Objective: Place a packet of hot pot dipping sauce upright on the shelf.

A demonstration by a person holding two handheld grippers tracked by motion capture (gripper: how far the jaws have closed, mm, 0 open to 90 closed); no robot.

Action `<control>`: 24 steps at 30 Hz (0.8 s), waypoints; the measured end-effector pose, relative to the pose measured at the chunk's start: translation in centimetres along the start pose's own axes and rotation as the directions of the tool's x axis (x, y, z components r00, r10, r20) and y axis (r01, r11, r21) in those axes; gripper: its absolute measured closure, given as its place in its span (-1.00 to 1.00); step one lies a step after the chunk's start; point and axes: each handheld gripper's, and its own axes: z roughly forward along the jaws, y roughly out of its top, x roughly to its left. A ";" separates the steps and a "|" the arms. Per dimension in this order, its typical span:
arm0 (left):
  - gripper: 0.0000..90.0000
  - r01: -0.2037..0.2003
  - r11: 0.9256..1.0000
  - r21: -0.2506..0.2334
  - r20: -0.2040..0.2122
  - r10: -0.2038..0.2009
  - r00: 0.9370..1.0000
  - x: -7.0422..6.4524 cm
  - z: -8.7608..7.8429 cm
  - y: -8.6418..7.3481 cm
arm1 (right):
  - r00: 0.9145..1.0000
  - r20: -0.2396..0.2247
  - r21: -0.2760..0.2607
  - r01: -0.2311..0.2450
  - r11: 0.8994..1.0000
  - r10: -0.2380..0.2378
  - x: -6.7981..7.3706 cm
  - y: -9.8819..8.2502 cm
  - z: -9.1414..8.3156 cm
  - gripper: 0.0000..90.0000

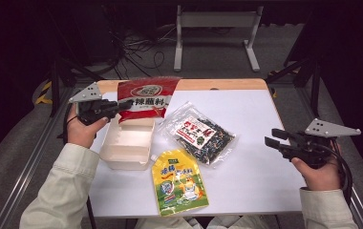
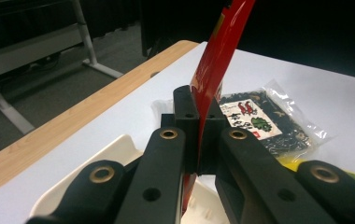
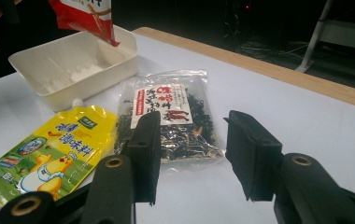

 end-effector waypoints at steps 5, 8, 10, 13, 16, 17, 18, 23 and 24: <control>1.00 0.014 1.000 0.005 -0.009 -0.014 1.000 1.0 0.2 -0.2 | 1.000 0.008 0.003 -0.004 1.000 0.004 0.2 -0.3 -0.5 0.22; 1.00 0.031 1.000 0.002 -0.013 -0.031 0.999 1.9 0.4 -0.6 | 1.000 0.015 0.003 -0.008 1.000 0.008 0.2 -0.5 -0.9 0.22; 1.00 0.043 0.999 0.005 -0.015 -0.043 0.999 2.4 0.4 -0.9 | 1.000 0.019 0.001 -0.011 1.000 0.011 0.2 -0.6 -1.1 0.22; 1.00 0.043 0.999 0.010 -0.023 -0.043 0.999 2.8 0.5 -1.1 | 1.000 0.024 0.003 -0.011 1.000 0.011 0.2 -0.7 -1.3 0.22; 1.00 0.045 0.999 0.013 -0.028 -0.044 0.999 3.4 0.5 -1.4 | 1.000 0.026 0.004 -0.014 1.000 0.014 0.2 -0.8 -1.4 0.22; 1.00 0.046 0.999 0.013 -0.033 -0.046 0.998 3.5 0.5 -1.5 | 1.000 0.027 0.004 -0.015 1.000 0.014 0.1 -0.8 -1.4 0.22; 1.00 0.043 0.999 0.016 -0.036 -0.042 0.998 3.6 0.5 -1.6 | 1.000 0.027 0.003 -0.013 1.000 0.013 0.1 -0.9 -1.5 0.22; 1.00 0.031 0.998 0.048 -0.071 -0.027 0.997 3.9 0.9 -1.8 | 0.999 0.031 0.006 -0.010 1.000 0.010 0.2 -0.9 -1.5 0.23; 1.00 0.029 0.998 0.056 -0.076 -0.024 0.997 4.0 1.2 -1.8 | 1.000 0.029 0.007 -0.010 1.000 0.010 0.2 -0.9 -1.5 0.23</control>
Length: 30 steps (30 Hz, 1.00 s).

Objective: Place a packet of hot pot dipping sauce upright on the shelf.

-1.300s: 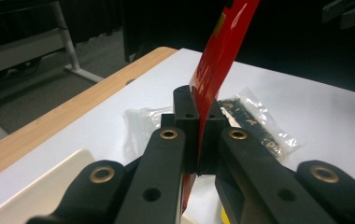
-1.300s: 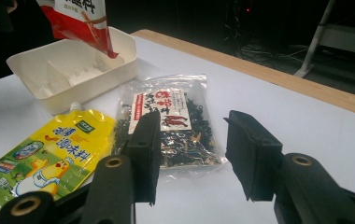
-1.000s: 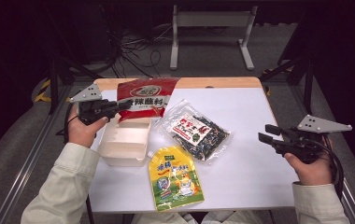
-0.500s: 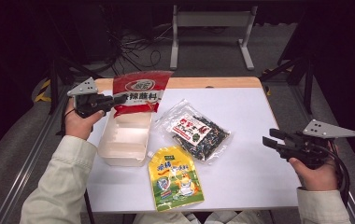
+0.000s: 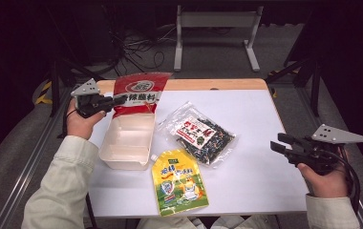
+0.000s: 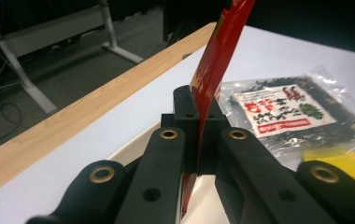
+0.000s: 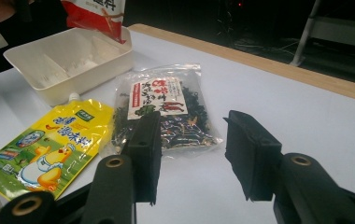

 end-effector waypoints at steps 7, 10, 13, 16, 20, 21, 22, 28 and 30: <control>1.00 -0.003 0.999 0.050 -0.025 0.004 1.000 0.1 0.8 -0.1 | 1.000 0.003 -0.001 0.009 1.000 -0.009 0.0 -0.1 -0.2 0.24; 1.00 -0.004 0.998 0.059 -0.033 0.006 0.999 0.3 1.0 -0.1 | 1.000 0.008 -0.003 0.010 1.000 -0.010 0.0 -0.1 -0.3 0.24; 1.00 -0.004 0.998 0.061 -0.032 0.006 0.999 0.4 1.4 -0.2 | 1.000 0.007 -0.003 0.010 1.000 -0.010 0.1 -0.1 -0.3 0.24; 1.00 -0.011 0.998 0.060 -0.030 0.013 0.999 0.4 1.7 -0.4 | 1.000 0.007 -0.002 0.014 1.000 -0.014 0.1 -0.1 -0.3 0.24; 1.00 -0.031 0.998 0.062 -0.038 0.034 0.999 0.5 2.3 -0.6 | 1.000 0.013 0.000 0.013 1.000 -0.013 0.1 -0.2 -0.5 0.24; 1.00 -0.029 0.998 0.062 -0.040 0.032 0.999 0.5 2.4 -0.7 | 1.000 0.013 0.000 0.012 1.000 -0.012 0.1 -0.2 -0.5 0.24; 1.00 -0.027 0.998 0.064 -0.041 0.030 0.999 0.6 2.5 -0.8 | 1.000 0.015 -0.001 0.011 1.000 -0.011 0.1 -0.3 -0.6 0.24; 1.00 -0.024 0.997 0.070 -0.048 0.027 0.998 0.9 3.1 -1.1 | 1.000 0.016 0.004 0.007 1.000 -0.007 0.1 -0.4 -0.7 0.24; 1.00 -0.023 0.997 0.069 -0.049 0.027 0.998 0.9 3.2 -1.2 | 1.000 0.019 0.005 0.003 1.000 -0.003 0.1 -0.4 -0.8 0.24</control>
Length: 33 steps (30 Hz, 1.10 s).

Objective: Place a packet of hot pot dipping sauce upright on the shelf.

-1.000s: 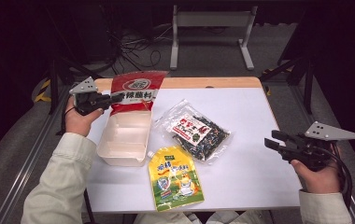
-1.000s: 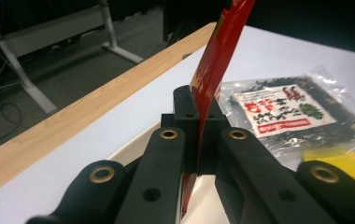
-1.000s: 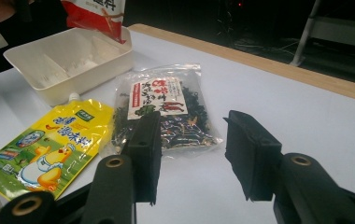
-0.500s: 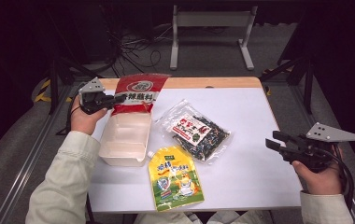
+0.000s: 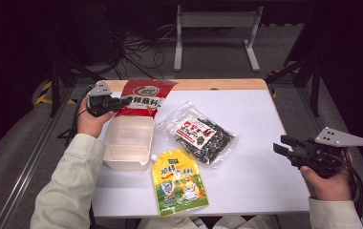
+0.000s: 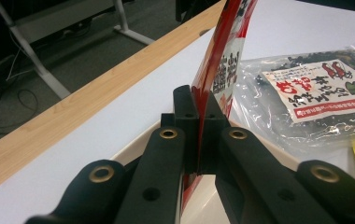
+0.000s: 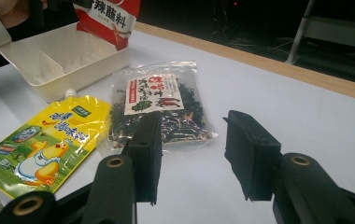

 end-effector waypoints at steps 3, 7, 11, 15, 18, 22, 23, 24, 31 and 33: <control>1.00 0.004 1.000 0.004 -0.002 -0.004 1.000 0.1 0.2 -0.2 | 1.000 0.002 0.000 -0.001 1.000 0.001 0.0 -0.1 0.0 0.23; 1.00 -0.004 1.000 0.016 -0.010 0.005 1.000 0.1 0.5 -0.4 | 1.000 -0.001 0.004 0.001 1.000 -0.001 0.1 0.0 0.0 0.23; 1.00 -0.007 0.999 0.033 -0.019 0.007 1.000 -0.1 0.6 -0.4 | 1.000 -0.001 0.006 0.004 1.000 -0.004 0.0 -0.1 0.1 0.23; 1.00 0.002 0.999 0.047 -0.024 0.000 1.000 -0.1 0.9 -0.6 | 1.000 -0.006 0.005 0.004 1.000 -0.004 0.1 0.0 0.2 0.23; 1.00 0.018 0.999 0.049 -0.018 -0.017 1.000 0.0 1.1 -0.9 | 1.000 -0.008 0.005 0.003 1.000 -0.003 0.1 0.0 0.2 0.23; 1.00 0.041 0.998 0.056 -0.023 -0.039 0.999 0.1 1.1 -1.2 | 1.000 -0.006 0.005 0.003 1.000 -0.003 0.1 0.0 0.2 0.23; 1.00 0.038 0.997 0.067 -0.033 -0.036 0.999 0.0 1.1 -1.3 | 1.000 -0.008 0.006 0.003 1.000 -0.003 0.1 0.0 0.2 0.23; 0.99 0.036 0.996 0.083 -0.044 -0.032 0.999 -0.1 1.2 -1.2 | 1.000 -0.010 0.007 0.002 1.000 -0.002 0.1 0.0 0.2 0.23; 0.98 0.087 0.983 0.161 -0.069 -0.076 0.995 -0.1 1.7 -1.7 | 1.000 -0.015 0.015 0.004 1.000 -0.004 0.2 0.0 0.5 0.22; 0.98 0.096 0.981 0.167 -0.067 -0.086 0.994 -0.1 1.8 -1.8 | 1.000 -0.017 0.017 0.003 1.000 -0.003 0.2 0.0 0.5 0.22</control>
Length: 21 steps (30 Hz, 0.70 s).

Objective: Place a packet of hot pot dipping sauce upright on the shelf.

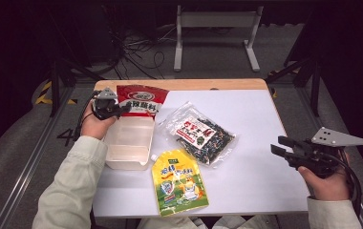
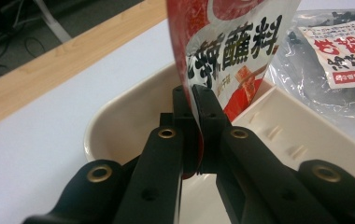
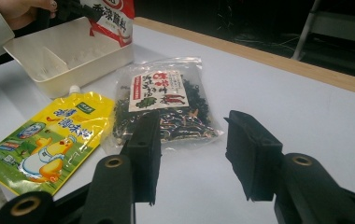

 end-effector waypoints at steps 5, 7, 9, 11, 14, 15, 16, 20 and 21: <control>0.99 0.003 0.999 0.048 -0.026 -0.002 1.000 -0.3 0.3 0.2 | 1.000 -0.005 0.004 0.001 1.000 -0.001 0.0 0.0 0.1 0.22; 0.99 0.006 0.998 0.061 -0.030 -0.005 1.000 -0.4 0.4 0.2 | 1.000 -0.006 0.005 0.001 1.000 -0.001 0.1 0.0 0.2 0.22; 0.99 0.017 0.998 0.065 -0.031 -0.015 0.999 -0.4 0.5 0.2 | 1.000 -0.006 0.005 0.001 1.000 -0.001 0.1 0.0 0.2 0.22; 0.99 0.027 0.997 0.068 -0.027 -0.025 0.999 -0.3 0.5 0.2 | 1.000 -0.006 0.006 0.003 1.000 -0.003 0.1 0.0 0.2 0.22; 0.99 0.020 0.996 0.086 -0.056 -0.015 0.998 -0.3 0.7 0.3 | 1.000 -0.008 0.005 0.006 1.000 -0.006 0.2 0.0 0.2 0.21; 0.99 0.016 0.996 0.089 -0.060 -0.011 0.998 -0.4 0.9 0.3 | 1.000 -0.008 0.005 0.007 1.000 -0.007 0.2 0.0 0.2 0.21; 0.99 0.015 0.996 0.093 -0.071 -0.009 0.997 -0.5 0.9 0.3 | 1.000 -0.009 0.005 0.006 1.000 -0.006 0.2 0.0 0.2 0.21; 1.00 0.023 0.996 0.092 -0.080 -0.016 0.997 -0.5 1.1 0.3 | 1.000 -0.009 0.005 0.004 1.000 -0.004 0.2 0.0 0.2 0.21; 0.99 0.024 0.996 0.088 -0.080 -0.017 0.997 -0.5 1.1 0.2 | 1.000 -0.010 0.006 0.005 1.000 -0.005 0.2 0.0 0.2 0.21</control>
